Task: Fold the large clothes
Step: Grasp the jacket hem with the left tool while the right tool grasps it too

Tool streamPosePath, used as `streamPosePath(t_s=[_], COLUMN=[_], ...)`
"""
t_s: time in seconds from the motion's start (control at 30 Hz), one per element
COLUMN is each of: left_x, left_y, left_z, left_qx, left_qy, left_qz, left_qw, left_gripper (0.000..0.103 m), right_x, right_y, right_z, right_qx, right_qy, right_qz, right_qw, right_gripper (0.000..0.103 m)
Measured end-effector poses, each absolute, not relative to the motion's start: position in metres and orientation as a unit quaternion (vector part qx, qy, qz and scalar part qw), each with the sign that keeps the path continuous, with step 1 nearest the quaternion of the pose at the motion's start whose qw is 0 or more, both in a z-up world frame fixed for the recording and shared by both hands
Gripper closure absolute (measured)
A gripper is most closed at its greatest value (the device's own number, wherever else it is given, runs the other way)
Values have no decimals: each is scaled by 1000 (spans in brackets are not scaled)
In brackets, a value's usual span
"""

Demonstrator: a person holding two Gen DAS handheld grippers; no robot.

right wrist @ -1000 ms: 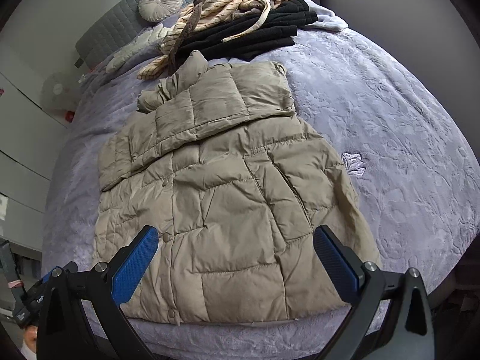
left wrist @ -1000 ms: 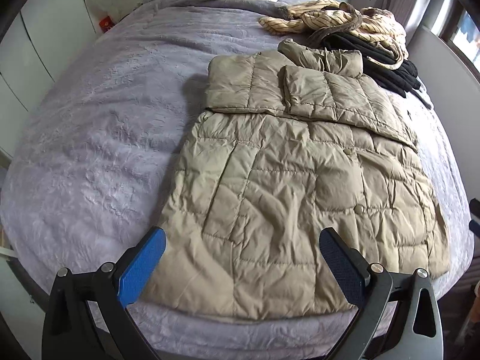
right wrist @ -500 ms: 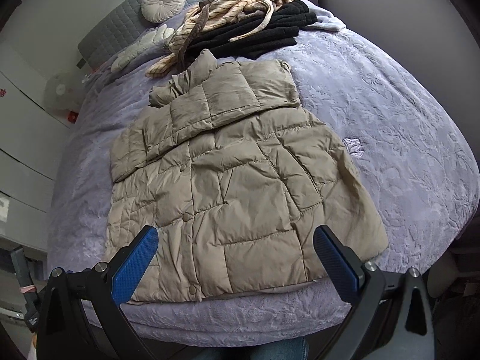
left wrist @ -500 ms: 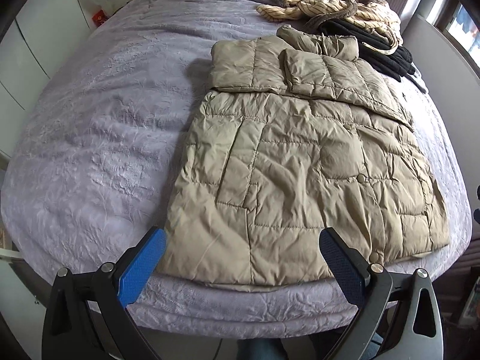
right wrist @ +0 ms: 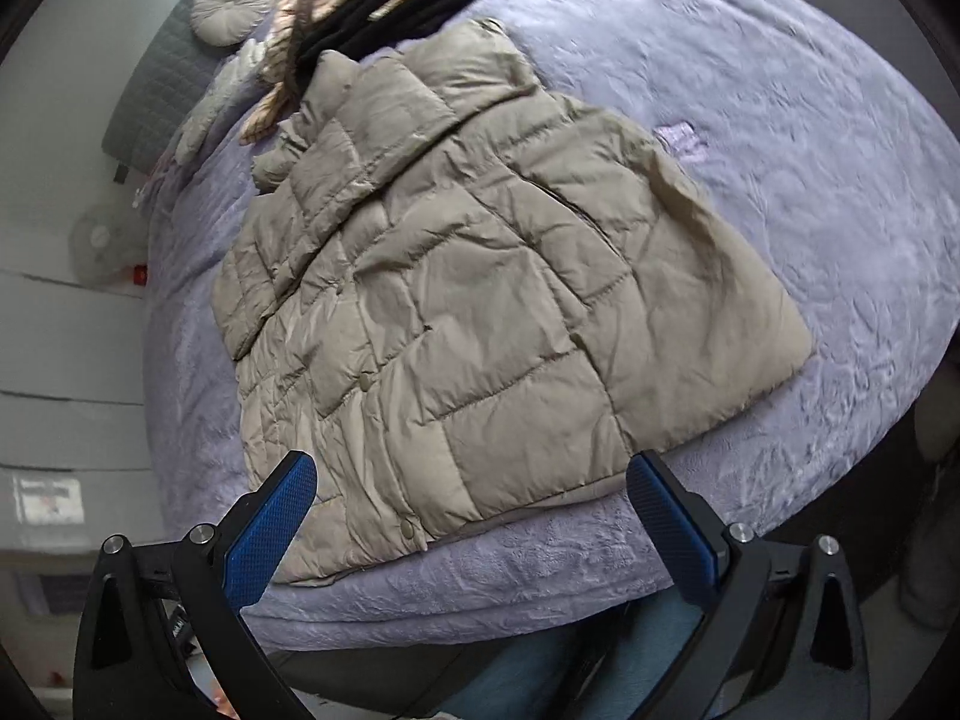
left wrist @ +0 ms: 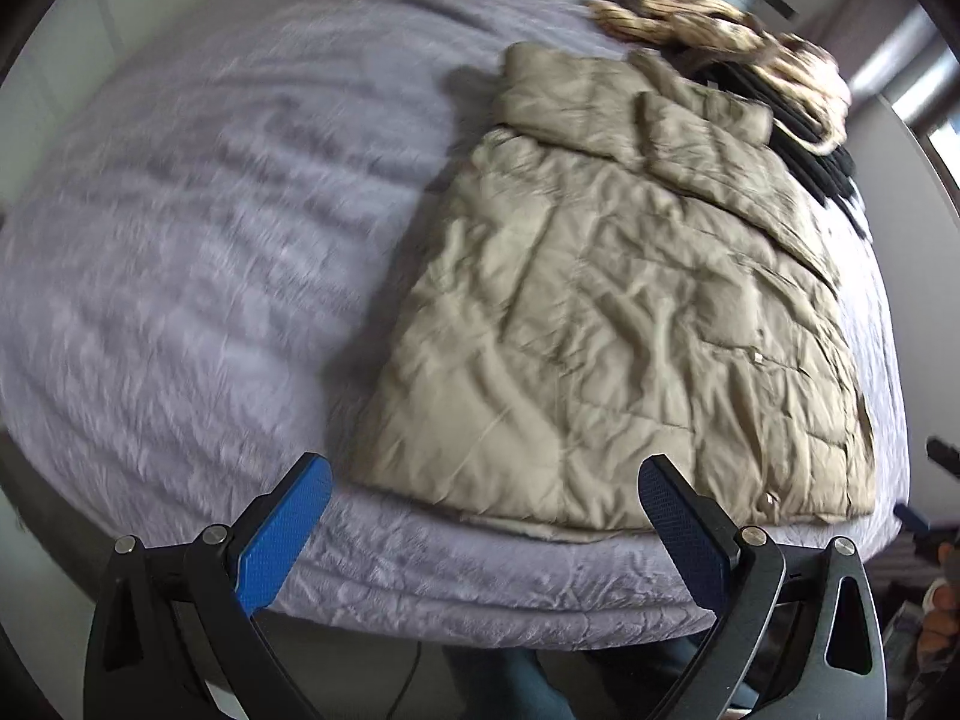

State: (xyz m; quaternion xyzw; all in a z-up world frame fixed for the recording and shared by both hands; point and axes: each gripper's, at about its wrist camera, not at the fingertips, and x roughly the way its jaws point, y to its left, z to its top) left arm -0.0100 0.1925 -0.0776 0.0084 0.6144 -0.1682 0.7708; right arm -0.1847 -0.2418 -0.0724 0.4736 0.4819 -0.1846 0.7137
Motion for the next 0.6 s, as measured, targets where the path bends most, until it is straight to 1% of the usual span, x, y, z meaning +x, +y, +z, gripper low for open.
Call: streamPosePath(t_s=[0.17,0.27,0.33,0.4,0.6], left_x=[-13,-18,-21,-20,-11], left_y=[212,218,218,216,195], left_z=[-105,-117,-126,-133,-152], left_qx=[-33,-60,-73,-86,-125], left_qy=[645,655,660,664,670], left_qz=[-136,-133,-136,-146,-189], left_qw=[752,742,735,728,707], left_gripper=[0,0,0,0,0], right_x=[-208,-223,-234,-242,-256], right_y=[-266,-278,-282,-285,-296], right_z=[-92,-114,-127,-137,-161], right_qx=[508,558,590,608,640], right_qy=[481,471,460,453,433], right_qz=[-196,-192,-189,-189,-196], right_qw=[687,656,636,624,604], right_gripper=[0,1,4,10,11])
